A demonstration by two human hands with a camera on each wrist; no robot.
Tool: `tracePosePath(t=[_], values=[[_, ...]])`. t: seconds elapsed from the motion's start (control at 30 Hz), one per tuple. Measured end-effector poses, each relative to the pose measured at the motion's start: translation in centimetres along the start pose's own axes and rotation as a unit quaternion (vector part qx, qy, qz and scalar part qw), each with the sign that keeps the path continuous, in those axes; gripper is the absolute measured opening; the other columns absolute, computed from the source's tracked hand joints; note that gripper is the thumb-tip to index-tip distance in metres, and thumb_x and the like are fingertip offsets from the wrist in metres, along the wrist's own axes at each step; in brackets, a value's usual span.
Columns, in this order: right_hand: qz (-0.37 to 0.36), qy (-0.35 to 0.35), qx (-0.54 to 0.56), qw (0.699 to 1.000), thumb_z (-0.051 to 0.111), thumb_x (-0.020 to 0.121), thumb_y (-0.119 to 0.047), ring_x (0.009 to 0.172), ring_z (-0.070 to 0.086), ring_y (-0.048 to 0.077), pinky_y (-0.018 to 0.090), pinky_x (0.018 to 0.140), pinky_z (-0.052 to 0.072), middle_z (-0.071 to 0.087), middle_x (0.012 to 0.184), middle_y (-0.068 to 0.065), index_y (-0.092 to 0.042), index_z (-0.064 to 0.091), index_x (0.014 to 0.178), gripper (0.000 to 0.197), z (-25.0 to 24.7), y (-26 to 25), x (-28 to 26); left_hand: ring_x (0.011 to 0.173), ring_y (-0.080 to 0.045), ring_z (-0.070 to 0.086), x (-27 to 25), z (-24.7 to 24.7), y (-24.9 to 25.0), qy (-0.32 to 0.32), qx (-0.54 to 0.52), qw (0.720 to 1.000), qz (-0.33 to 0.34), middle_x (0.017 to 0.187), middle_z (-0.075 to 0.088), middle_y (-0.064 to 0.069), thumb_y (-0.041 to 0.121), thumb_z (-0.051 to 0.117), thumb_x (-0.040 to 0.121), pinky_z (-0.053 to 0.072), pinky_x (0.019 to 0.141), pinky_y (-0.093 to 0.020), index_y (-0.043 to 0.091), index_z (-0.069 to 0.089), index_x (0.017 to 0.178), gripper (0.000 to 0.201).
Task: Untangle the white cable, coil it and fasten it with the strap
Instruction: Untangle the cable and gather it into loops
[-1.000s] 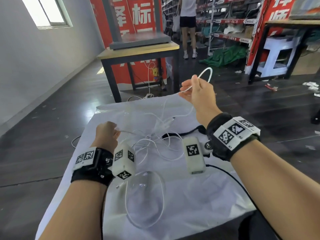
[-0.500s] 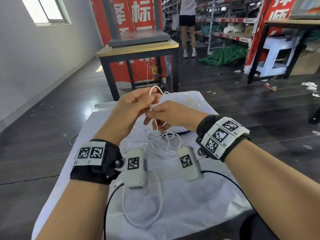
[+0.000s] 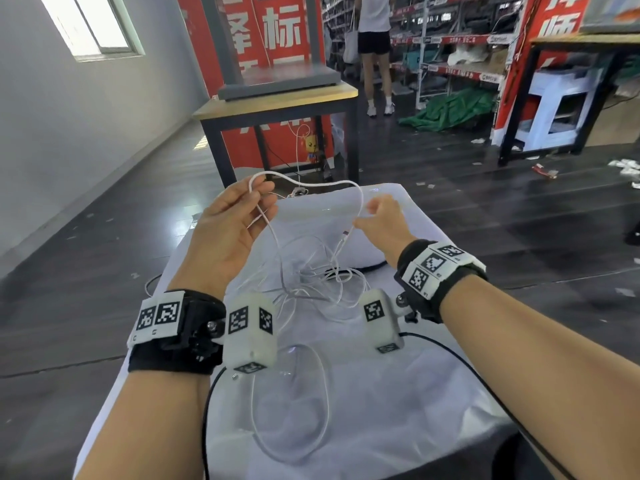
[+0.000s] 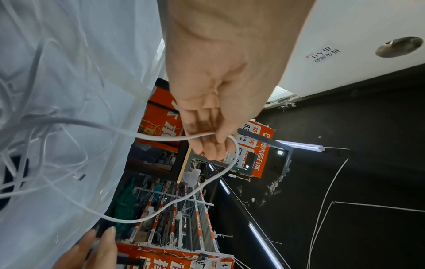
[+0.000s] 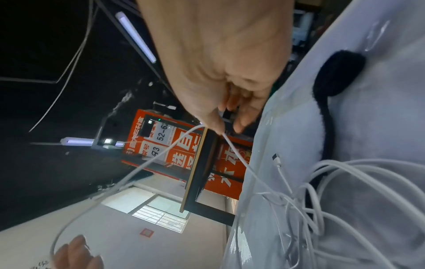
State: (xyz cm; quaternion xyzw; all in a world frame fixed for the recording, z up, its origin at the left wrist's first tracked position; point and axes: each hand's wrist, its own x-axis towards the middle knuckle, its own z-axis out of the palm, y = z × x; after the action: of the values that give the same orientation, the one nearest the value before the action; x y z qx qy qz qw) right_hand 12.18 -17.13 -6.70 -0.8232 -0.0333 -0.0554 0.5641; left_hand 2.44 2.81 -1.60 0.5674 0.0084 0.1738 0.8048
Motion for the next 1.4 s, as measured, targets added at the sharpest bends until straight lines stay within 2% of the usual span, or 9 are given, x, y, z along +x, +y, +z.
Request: tracePosePath(t=[0.1,0.23,0.37,0.47,0.57,0.7,0.8,1.17,1.4], values=[[0.057,0.012,0.051,0.997,0.065,0.084,-0.01,0.085,0.051,0.02,0.034,0.075,0.053,0.052,0.101,0.012,0.004,0.049,0.116,0.038,0.2,0.2,0.4,0.09,-0.015,0.069,0.2,-0.8,0.0,0.023,0.001,1.0,0.012,0.097,0.073,-0.003,0.001,0.051,0.096,0.055,0.085,-0.026,0.011,0.068,0.103,0.021],[0.068,-0.18,0.05,0.98,0.057,0.094,-0.018,0.098,0.05,0.016,0.026,0.078,0.044,0.055,0.108,0.005,0.0,0.056,0.122,0.033,0.9,-0.6,-0.7,0.091,-0.016,0.069,0.7,-1.3,-0.1,0.054,0.013,0.998,0.02,0.096,0.073,-0.004,0.001,0.051,0.096,0.056,0.083,-0.026,0.012,0.068,0.101,0.021],[0.044,-0.203,0.072,0.976,0.045,0.099,-0.012,0.086,0.057,0.018,0.02,0.07,0.049,0.062,0.096,0.009,-0.004,0.065,0.091,0.023,1.7,-1.0,-1.1,0.096,-0.017,0.062,1.2,-2.3,-0.9,0.147,0.109,0.982,0.04,0.102,0.066,0.002,0.0,0.052,0.095,0.051,0.082,-0.021,0.012,0.062,0.112,0.023],[0.025,-0.155,0.207,0.966,0.038,0.101,-0.008,0.072,0.06,0.019,0.022,0.066,0.053,0.059,0.081,0.01,-0.006,0.055,0.077,0.029,1.3,-2.6,-1.0,0.113,-0.014,0.043,1.4,-2.8,-0.9,0.232,0.362,0.897,0.098,0.131,0.046,0.005,-0.008,0.045,0.089,0.039,0.093,-0.025,0.023,0.049,0.131,0.052],[-0.003,-0.128,0.301,0.945,0.035,0.102,-0.009,0.07,0.062,0.018,0.024,0.065,0.053,0.056,0.078,0.008,-0.006,0.052,0.08,0.028,0.6,-5.2,-1.0,0.108,-0.015,0.051,0.5,-1.4,0.0,0.168,0.477,0.839,0.198,0.123,0.049,0.005,-0.006,0.048,0.087,0.044,0.095,-0.036,0.022,0.058,0.121,0.045],[-0.047,-0.171,0.313,0.933,0.038,0.102,-0.011,0.073,0.063,0.017,0.024,0.066,0.056,0.057,0.079,0.008,-0.006,0.055,0.085,0.025,0.4,-7.4,-2.1,0.076,0.003,0.062,-0.9,1.9,0.5,-0.042,0.427,0.896,0.112,0.097,0.067,0.013,0.025,0.055,0.095,0.047,0.064,-0.011,0.026,0.067,0.106,0.016],[-0.105,-0.175,0.217,0.955,0.044,0.1,-0.014,0.075,0.063,0.013,0.025,0.074,0.056,0.063,0.08,0.004,-0.013,0.062,0.086,0.024,0.6,-7.4,-2.8,0.074,-0.001,0.066,-0.9,2.8,-0.2,-0.102,0.392,0.912,0.063,0.088,0.072,0.008,0.028,0.06,0.093,0.049,0.062,-0.015,0.021,0.066,0.107,0.016],[-0.07,-0.32,0.065,0.943,0.039,0.103,-0.028,0.088,0.063,0.009,0.028,0.092,0.046,0.068,0.091,-0.002,-0.014,0.066,0.107,0.03,0.3,-4.2,-4.5,0.065,-0.008,0.063,-0.3,2.7,-1.0,0.023,0.036,0.999,-0.031,0.075,0.068,-0.005,0.006,0.059,0.092,0.054,0.068,-0.016,0.002,0.067,0.088,0.01],[-0.019,-0.328,0.104,0.939,0.041,0.102,-0.019,0.063,0.056,0.009,0.02,0.062,0.047,0.049,0.069,0.0,-0.008,0.064,0.097,0.025,-0.2,-2.5,-4.5,0.069,-0.015,0.065,0.2,2.1,-1.8,0.112,-0.033,0.991,-0.072,0.077,0.066,-0.009,0.004,0.058,0.092,0.056,0.063,-0.02,0.003,0.06,0.087,0.006]])
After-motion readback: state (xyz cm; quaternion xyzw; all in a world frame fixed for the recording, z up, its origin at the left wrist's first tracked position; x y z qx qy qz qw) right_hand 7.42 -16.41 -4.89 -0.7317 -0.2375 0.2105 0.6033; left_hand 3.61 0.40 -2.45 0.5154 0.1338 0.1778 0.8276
